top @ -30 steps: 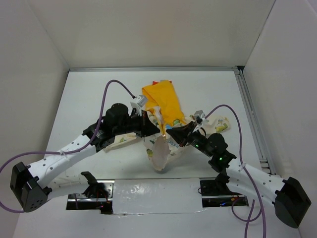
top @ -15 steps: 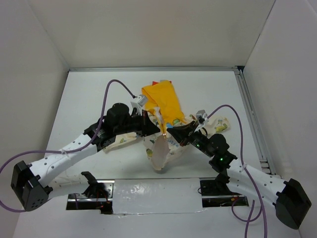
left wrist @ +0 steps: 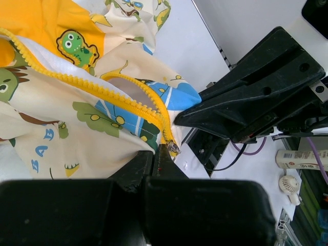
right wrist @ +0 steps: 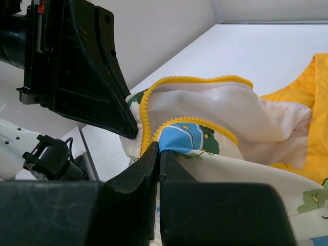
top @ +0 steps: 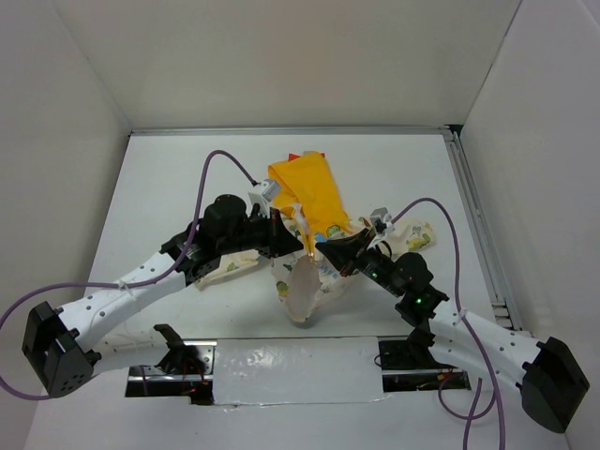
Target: Zip up the jacket
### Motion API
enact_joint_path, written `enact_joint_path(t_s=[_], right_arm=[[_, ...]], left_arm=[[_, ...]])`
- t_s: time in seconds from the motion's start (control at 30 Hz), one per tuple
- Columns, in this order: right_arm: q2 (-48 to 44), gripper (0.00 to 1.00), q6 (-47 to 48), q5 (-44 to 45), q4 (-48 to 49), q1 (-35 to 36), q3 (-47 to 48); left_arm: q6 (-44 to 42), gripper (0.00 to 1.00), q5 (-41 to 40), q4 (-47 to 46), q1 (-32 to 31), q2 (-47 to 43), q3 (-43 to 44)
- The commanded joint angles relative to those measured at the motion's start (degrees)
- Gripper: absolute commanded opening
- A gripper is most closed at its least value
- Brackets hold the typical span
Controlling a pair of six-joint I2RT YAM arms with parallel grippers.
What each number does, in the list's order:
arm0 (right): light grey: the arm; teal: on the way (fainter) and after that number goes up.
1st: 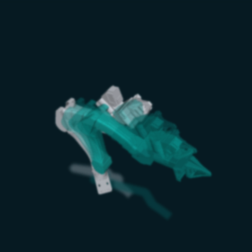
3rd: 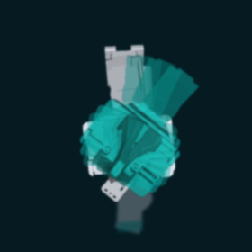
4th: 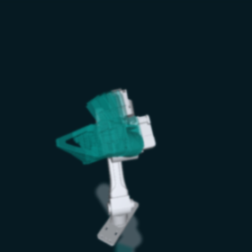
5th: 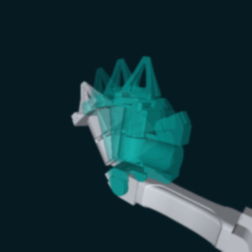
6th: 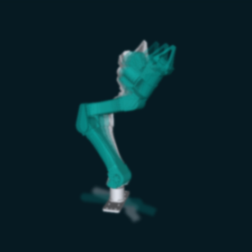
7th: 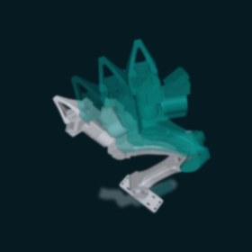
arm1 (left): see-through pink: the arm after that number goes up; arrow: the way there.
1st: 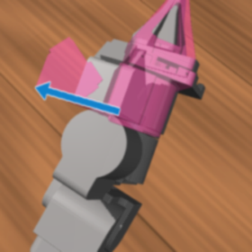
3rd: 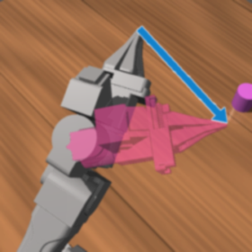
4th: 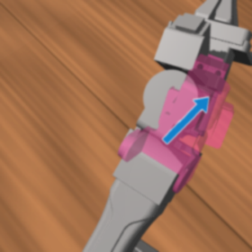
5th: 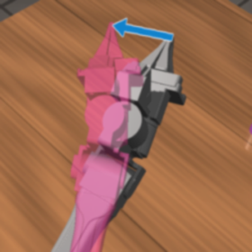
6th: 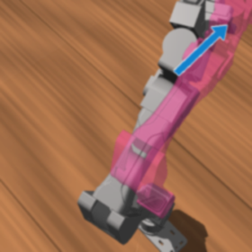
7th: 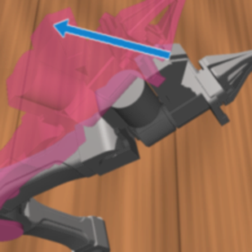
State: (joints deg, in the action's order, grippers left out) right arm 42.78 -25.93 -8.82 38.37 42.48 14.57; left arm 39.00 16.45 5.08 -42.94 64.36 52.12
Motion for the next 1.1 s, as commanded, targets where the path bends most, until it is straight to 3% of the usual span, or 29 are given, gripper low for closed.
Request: enact_joint_path(t_s=[0.0, 0.33, 1.07], right_arm=[[0.6, 0.00, -0.3, 0.2, 3.6, -0.4, 2.4], [-1.4, 0.00, -2.2, 4.6, 5.7, -0.4, 0.6], [-2.4, 0.00, -2.2, 1.3, 2.8, -0.4, 0.9]], left_arm=[[-1.0, 0.00, 2.3, -4.2, 0.1, -0.4, 0.5], [-0.9, 0.00, 3.3, -4.6, 0.1, -0.8, -0.5], [0.7, 0.00, 0.4, -3.9, 0.1, -1.4, 0.4]])
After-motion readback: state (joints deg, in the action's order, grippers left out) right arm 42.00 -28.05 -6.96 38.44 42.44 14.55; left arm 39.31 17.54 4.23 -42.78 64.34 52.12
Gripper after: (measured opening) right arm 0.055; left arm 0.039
